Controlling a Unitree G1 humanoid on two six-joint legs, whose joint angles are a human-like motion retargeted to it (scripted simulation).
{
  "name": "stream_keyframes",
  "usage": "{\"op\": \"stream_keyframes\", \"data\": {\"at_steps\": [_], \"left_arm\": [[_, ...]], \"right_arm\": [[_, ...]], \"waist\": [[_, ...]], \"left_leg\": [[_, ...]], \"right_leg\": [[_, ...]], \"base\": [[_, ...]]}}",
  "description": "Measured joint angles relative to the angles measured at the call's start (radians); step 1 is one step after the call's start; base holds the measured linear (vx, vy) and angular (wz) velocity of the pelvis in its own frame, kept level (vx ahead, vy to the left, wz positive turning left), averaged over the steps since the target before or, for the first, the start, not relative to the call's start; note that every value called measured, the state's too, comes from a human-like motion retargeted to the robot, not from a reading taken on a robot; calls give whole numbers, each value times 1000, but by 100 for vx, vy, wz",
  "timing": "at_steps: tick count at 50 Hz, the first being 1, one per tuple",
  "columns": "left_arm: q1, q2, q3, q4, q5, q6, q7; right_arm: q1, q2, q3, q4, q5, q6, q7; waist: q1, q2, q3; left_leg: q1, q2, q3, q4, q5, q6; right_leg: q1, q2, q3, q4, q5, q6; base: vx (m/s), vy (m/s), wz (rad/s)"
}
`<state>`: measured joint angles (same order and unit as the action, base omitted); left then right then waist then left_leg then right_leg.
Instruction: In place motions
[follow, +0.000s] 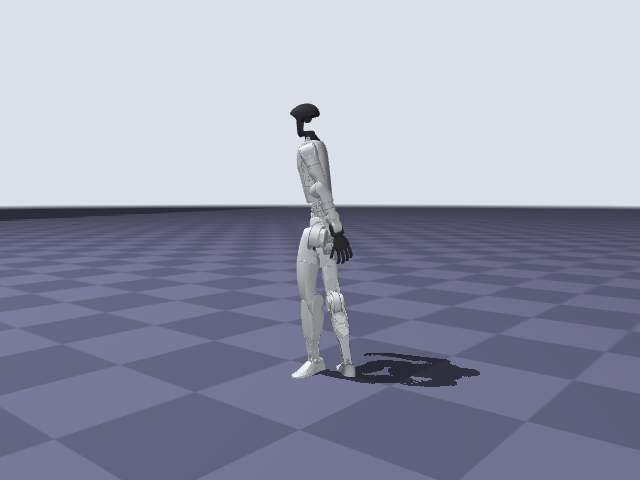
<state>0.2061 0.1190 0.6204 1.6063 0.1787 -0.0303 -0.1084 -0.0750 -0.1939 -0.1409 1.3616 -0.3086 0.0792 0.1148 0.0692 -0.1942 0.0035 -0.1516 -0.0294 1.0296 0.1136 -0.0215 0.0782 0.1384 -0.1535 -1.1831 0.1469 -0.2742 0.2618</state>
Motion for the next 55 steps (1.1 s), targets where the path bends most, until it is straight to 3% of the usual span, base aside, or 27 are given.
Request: {"op": "stream_keyframes", "data": {"at_steps": [7, 10, 12, 13, 15, 18, 20, 25, 30, 32, 33, 35, 43, 48, 55], "left_arm": [[84, -26, 102, 12, 7, 9, 5], [87, -11, 112, 7, 3, 20, 1], [70, -4, 96, -11, -8, 24, -6], [53, -3, 87, -26, -16, 26, -12], [20, -7, 66, -73, -32, 28, -35], [-26, -22, 16, -173, -48, 24, -91], [-72, -25, -32, -250, -48, 13, -134], [-143, -15, -163, -383, -6, -14, -154], [-131, -26, -220, -441, 45, -16, -159], [-115, -34, -217, -431, 58, -9, -164], [-108, -34, -207, -419, 70, -1, -175], [-89, -38, -200, -389, 96, 20, -191], [-73, -50, -168, -298, 39, 61, -197], [-121, -6, -283, -277, 67, 40, -161], [-241, 27, -511, -231, 87, 25, -211]], "right_arm": [[-38, 69, 44, -114, 30, -70, 77], [-18, 78, 67, -93, 4, -64, 90], [4, 72, 73, -67, -27, -57, 104], [13, 66, 74, -55, -49, -55, 115], [33, 59, 81, -29, -94, -52, 127], [60, 59, 96, 20, -127, -41, 107], [69, 66, 99, 68, -130, -23, 82], [96, 83, 81, 140, -104, 8, 68], [120, 90, 82, 150, -134, 24, 42], [127, 90, 87, 138, -152, 26, 37], [126, 90, 91, 126, -165, 27, 38], [134, 92, 82, 103, -184, 27, 43], [107, 90, 62, 39, -187, -34, 2], [126, 74, 65, 36, -223, -47, -26], [176, 74, -13, 21, -214, -24, -18]], "waist": [[7, 0, -53], [-28, 19, -77], [-69, 67, -77], [-93, 99, -73], [-154, 145, -67], [-255, 190, -68], [-266, 206, -63], [-293, 224, -36], [-324, 164, -26], [-305, 143, -19], [-261, 123, -27], [-244, 118, -45], [-272, 120, -65], [-286, 138, -61], [-426, 244, -41]], "left_leg": [[-8, 1, -53, 50, -83, -22], [22, -6, -110, 42, -108, -42], [52, 15, -176, 35, -119, -42], [57, 39, -216, 36, -121, -41], [56, 62, -305, 35, -116, -34], [29, 71, -427, 22, -92, -15], [13, 79, -460, 14, -81, -8], [-7, 76, -608, -3, -46, -7], [51, -14, -705, -52, -23, -10], [90, -36, -701, -67, -27, -10], [105, -48, -662, -77, -32, -12], [111, -53, -669, -75, -38, -13], [92, -46, -700, 7, -77, -6], [92, -29, -669, 16, -97, -4], [61, 48, -557, 35, -146, -6]], "right_leg": [[30, 4, -12, 15, 53, 0], [80, 2, -17, 70, 144, 0], [106, -18, 17, 197, 232, -38], [89, -43, 72, 306, 257, -83], [-13, -117, 257, 573, 237, -111], [-182, 21, 573, 670, 140, -13], [-258, 135, 735, 656, 111, -25], [-352, 153, 781, 516, 61, -154], [-365, 152, 869, 156, 23, -224], [-337, 144, 841, 72, 55, -291], [-323, 134, 874, 80, 41, -261], [-305, 118, 742, 84, 20, -273], [-286, 109, 759, 70, 29, -233], [-304, 115, 774, 89, 38, -228], [-383, 186, 853, 62, 110, -258]], "base": [[35, -21, 29], [48, -22, 123], [41, -23, 195], [29, -24, 218], [22, -32, 244], [6, -39, 246], [-9, -37, 144], [-7, -37, 150], [-1, -23, 117], [4, -10, -15], [7, -8, -82], [5, -9, 0], [-9, -4, 22], [-23, 6, -29], [-43, 33, -90]]}}
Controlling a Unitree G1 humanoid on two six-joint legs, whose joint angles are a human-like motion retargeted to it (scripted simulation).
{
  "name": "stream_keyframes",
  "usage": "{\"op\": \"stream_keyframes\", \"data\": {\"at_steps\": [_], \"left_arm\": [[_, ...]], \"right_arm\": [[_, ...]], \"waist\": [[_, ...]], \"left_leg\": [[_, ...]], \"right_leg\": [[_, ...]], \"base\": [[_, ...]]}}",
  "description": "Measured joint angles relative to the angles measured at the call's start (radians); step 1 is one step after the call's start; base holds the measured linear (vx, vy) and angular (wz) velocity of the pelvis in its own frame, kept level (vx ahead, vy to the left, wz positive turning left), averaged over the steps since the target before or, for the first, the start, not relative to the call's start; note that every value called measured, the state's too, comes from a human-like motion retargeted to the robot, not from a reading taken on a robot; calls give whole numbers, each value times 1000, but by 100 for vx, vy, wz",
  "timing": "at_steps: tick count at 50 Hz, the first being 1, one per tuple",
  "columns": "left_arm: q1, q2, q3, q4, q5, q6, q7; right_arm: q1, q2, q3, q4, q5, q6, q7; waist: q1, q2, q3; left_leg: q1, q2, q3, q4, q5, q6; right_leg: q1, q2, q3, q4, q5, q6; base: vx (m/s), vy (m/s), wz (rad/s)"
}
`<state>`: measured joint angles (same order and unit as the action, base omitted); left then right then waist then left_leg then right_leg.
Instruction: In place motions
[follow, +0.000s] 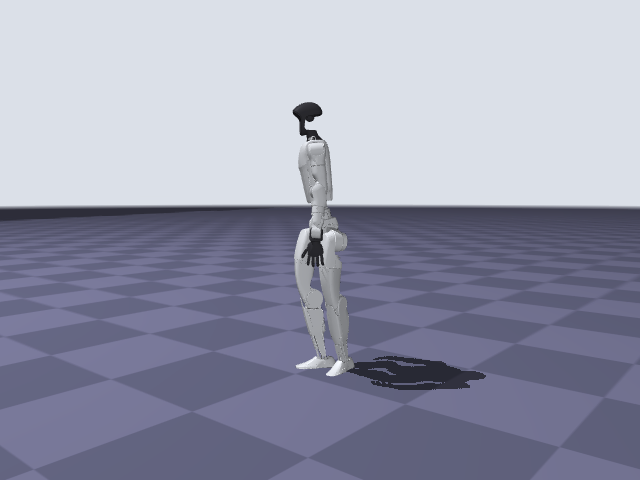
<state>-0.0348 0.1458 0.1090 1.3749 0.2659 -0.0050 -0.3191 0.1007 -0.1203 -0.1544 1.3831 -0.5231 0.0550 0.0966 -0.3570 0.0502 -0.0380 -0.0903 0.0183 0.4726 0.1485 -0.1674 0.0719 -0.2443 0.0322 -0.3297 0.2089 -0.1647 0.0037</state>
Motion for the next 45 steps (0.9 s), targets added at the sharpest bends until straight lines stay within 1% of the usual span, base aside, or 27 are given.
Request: {"op": "stream_keyframes", "data": {"at_steps": [3, 4, 5, 7, 8, 10, 12, 13, 15, 17, 18, 20, 23, 25, 27, 28, 30, 33, 35, 38, 40, 41, 43, 45], "left_arm": [[-30, 16, -53, -24, 13, -14, -8], [-36, 21, -61, -27, 16, -18, -7], [-42, 26, -65, -28, 20, -21, -5], [-50, 26, -43, -17, 41, -8, 0], [-52, 21, -16, -10, 57, 4, 3], [-53, -2, 53, 2, 101, 31, 16], [-37, -30, 111, 10, 114, 43, 47], [-26, -48, 146, 15, 117, 44, 71], [10, -84, 210, 29, 99, 29, 132], [47, -115, 248, 62, 52, 4, 192], [63, -126, 254, 83, 25, -6, 214], [84, -130, 251, 126, -17, -9, 223], [92, -109, 254, 177, 17, 34, 177], [109, -107, 258, 189, 62, 53, 170], [131, -107, 255, 181, 79, 47, 182], [141, -107, 250, 174, 78, 40, 188], [153, -109, 244, 161, 69, 28, 192], [155, -104, 243, 150, 69, 32, 177], [153, -94, 240, 136, 73, 40, 173], [140, -76, 230, 106, 62, 42, 180], [124, -69, 232, 86, 55, 42, 184], [119, -66, 234, 76, 50, 41, 185], [105, -64, 240, 61, 36, 40, 184], [82, -67, 253, 53, 23, 41, 187]], "right_arm": [[-16, -5, -6, -20, 57, 7, 25], [-23, -8, 1, -25, 69, 5, 32], [-33, -12, 9, -28, 80, 1, 37], [-59, -26, 42, -22, 87, -5, 37], [-74, -35, 61, -15, 88, -6, 32], [-110, -58, 91, 10, 92, -8, 14], [-137, -77, 110, 44, 109, -6, -5], [-156, -87, 117, 70, 124, -6, -13], [-179, -98, 126, 111, 148, -2, -20], [-190, -100, 126, 131, 171, 10, -15], [-193, -99, 120, 133, 182, 15, -10], [-194, -89, 105, 120, 194, 16, 0], [-184, -65, 81, 80, 206, -4, 12], [-170, -62, 82, 64, 218, -23, 16], [-166, -63, 92, 59, 220, -29, 23], [-169, -62, 96, 58, 213, -26, 26], [-182, -61, 100, 57, 193, -16, 32], [-193, -60, 108, 47, 184, -19, 33], [-192, -58, 114, 39, 195, -25, 34], [-191, -57, 110, 40, 207, -27, 31], [-188, -61, 107, 43, 209, -26, 30], [-181, -64, 109, 47, 209, -26, 31], [-168, -71, 112, 56, 206, -26, 36], [-153, -73, 109, 68, 204, -26, 38]], "waist": [[-50, 50, 25], [-62, 66, 30], [-73, 81, 34], [-84, 113, 37], [-69, 119, 35], [-15, 122, 28], [58, 117, 19], [104, 101, 14], [170, 68, 8], [234, 30, -25], [242, 20, -36], [220, -5, -44], [150, -19, -53], [168, -35, -69], [217, -52, -67], [234, -55, -61], [248, -51, -44], [226, -40, -46], [200, -39, -51], [178, -35, -39], [174, -30, -34], [174, -32, -35], [187, -30, -35], [215, -25, -15]], "left_leg": [[4, 47, 172, -3, -40, -7], [6, 59, 231, -5, -50, -13], [6, 70, 287, -7, -60, -20], [11, 89, 407, -16, -75, -46], [20, 88, 476, -23, -83, -65], [41, 78, 607, -34, -85, -110], [75, 60, 717, -40, -72, -160], [101, 42, 771, -40, -60, -188], [139, 4, 793, -28, -25, -227], [173, -37, 852, -1, 17, -228], [175, -43, 841, 26, 41, -209], [194, -41, 795, 103, 88, -140], [171, 14, 569, 280, 142, -16], [150, 18, 439, 363, 189, 50], [120, 3, 330, 428, 229, 103], [104, -6, 274, 455, 246, 120], [72, -20, 175, 502, 248, 122], [24, -8, 119, 561, 209, 158], [-7, 18, 115, 598, 162, 188], [-73, 26, 52, 630, 103, 189], [-133, 2, -3, 618, 68, 178], [-152, -13, -25, 591, 49, 162], [-185, -40, -75, 515, 14, 122], [-195, -75, -167, 392, 4, 68]], "right_leg": [[-52, 39, 34, -4, 3, -39], [-56, 26, -28, -6, -13, -40], [-54, 2, -120, -10, -31, -35], [-20, -59, -427, -13, -57, -22], [-3, -76, -524, -7, -69, -17], [23, -107, -644, 25, -88, -4], [67, -132, -759, 43, -83, -10], [71, -154, -737, 54, -76, -3], [71, -180, -679, 59, -75, -16], [24, -211, -536, 117, -102, -31], [11, -222, -485, 124, -101, -37], [4, -247, -398, 126, -94, -27], [23, -309, -377, 141, -82, 36], [27, -328, -329, 140, -76, 63], [21, -323, -245, 132, -56, 64], [20, -317, -206, 128, -45, 64], [21, -301, -138, 115, -24, 64], [11, -283, -66, 83, 5, 54], [1, -274, -15, 58, 24, 35], [0, -235, 59, 14, 46, -12], [-18, -210, 127, -6, 55, -71], [-22, -200, 142, -16, 64, -87], [-29, -167, 182, -32, 80, -109], [-21, -133, 212, -50, 106, -117]], "base": [[-66, 72, -305], [-53, 72, -383], [-60, 89, -406], [-63, 103, -447], [-51, 101, -507], [-41, 100, -534], [-28, 94, -522], [-17, 82, -505], [-13, 72, -458], [-12, 56, -368], [-12, 45, -245], [-16, 36, -131], [-19, 37, -74], [7, 30, -196], [-7, 28, -271], [-19, 26, -260], [-21, 24, -228], [-12, 19, -170], [-5, 9, -133], [-11, 5, -132], [-9, 7, -126], [-1, 0, -135], [5, -7, -152], [8, -13, -176]]}}
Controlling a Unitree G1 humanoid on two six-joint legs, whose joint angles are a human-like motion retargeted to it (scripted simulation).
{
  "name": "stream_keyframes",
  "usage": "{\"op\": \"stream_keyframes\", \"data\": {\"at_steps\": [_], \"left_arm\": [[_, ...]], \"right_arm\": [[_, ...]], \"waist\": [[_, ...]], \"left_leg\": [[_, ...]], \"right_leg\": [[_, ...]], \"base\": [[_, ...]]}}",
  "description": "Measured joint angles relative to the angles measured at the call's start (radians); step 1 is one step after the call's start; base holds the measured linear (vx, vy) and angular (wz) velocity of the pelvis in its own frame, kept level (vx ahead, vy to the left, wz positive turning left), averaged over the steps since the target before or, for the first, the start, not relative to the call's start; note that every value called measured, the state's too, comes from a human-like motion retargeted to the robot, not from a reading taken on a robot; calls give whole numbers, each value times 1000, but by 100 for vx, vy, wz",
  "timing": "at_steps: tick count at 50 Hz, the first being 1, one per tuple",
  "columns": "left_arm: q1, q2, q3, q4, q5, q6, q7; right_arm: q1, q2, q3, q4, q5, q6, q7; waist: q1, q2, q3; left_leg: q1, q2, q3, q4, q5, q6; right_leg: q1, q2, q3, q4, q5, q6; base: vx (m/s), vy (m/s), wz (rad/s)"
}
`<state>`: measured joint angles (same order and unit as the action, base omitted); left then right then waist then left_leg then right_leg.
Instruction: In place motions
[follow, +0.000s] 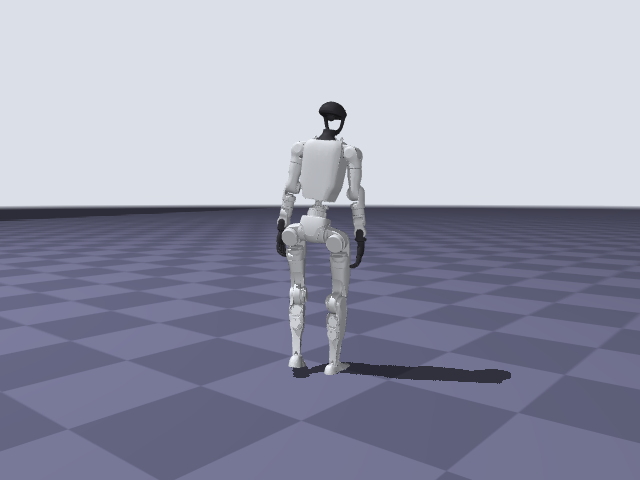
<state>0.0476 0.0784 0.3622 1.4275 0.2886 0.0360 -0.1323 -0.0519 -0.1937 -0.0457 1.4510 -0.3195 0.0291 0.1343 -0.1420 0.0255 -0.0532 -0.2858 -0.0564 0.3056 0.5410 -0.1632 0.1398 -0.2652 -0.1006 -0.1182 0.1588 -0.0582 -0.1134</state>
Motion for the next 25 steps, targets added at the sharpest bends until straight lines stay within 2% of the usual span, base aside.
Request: {"op": "stream_keyframes", "data": {"at_steps": [3, 5, 7, 8, 10, 13, 15, 18, 25], "left_arm": [[-31, -1, 7, -19, -32, -5, -1], [-35, 1, -7, -37, -52, -12, -9], [-16, 1, -13, -45, -61, -17, -20], [-15, 0, 5, -40, -60, -15, -32], [-29, -4, 30, -14, -44, 0, -46], [-41, -5, 14, 2, -35, 19, -44], [-31, -4, -8, 1, -19, 7, -54], [-5, -5, -27, 6, 11, -2, -38], [-14, 1, -76, 85, 50, -3, -12]], "right_arm": [[22, 4, -8, 22, 21, 0, 4], [43, 5, -16, 35, 32, -3, 17], [64, 2, -6, 49, 8, 2, 41], [59, 1, 9, 57, -20, 13, 56], [56, 23, 9, 56, -58, 41, 55], [65, 37, -12, 59, -1, 15, 24], [79, 35, -1, 59, 50, -3, 40], [102, 49, -22, 29, -9, 15, 75], [75, 59, -4, -32, -61, -14, 48]], "waist": [[54, 17, 61], [51, 28, 80], [-29, 49, 50], [-87, 65, 29], [-132, 65, 20], [-123, 24, 56], [-95, -4, 48], [-91, -18, 6], [-135, -29, 18]], "left_leg": [[50, -41, -180, -251, 33, -85], [76, -37, -237, -381, 132, -46], [92, 24, -181, -377, 91, -93], [74, 65, -109, -369, 88, -96], [65, 52, -189, -390, 113, -97], [132, 39, -153, -416, 122, -87], [164, 27, -115, -436, 124, -81], [164, 18, -97, -448, 129, -74], [181, 11, -63, -470, 124, -45]], "right_leg": [[54, 93, 36, -24, 25, -20], [90, 138, 36, -32, 22, -18], [88, 158, 5, -22, 10, -3], [69, 164, -18, -16, 8, 4], [68, 177, -26, -21, 11, 6], [112, 171, -8, -19, 19, 15], [129, 159, 7, -17, 24, 27], [115, 149, 8, -9, 24, 41], [97, 141, 25, 29, 17, 85]], "base": [[13, -23, -159], [28, -30, -39], [51, -29, 74], [31, -27, 61], [11, -20, 0], [15, -5, -50], [27, -6, -80], [22, -6, -27], [-3, 7, -18]]}}
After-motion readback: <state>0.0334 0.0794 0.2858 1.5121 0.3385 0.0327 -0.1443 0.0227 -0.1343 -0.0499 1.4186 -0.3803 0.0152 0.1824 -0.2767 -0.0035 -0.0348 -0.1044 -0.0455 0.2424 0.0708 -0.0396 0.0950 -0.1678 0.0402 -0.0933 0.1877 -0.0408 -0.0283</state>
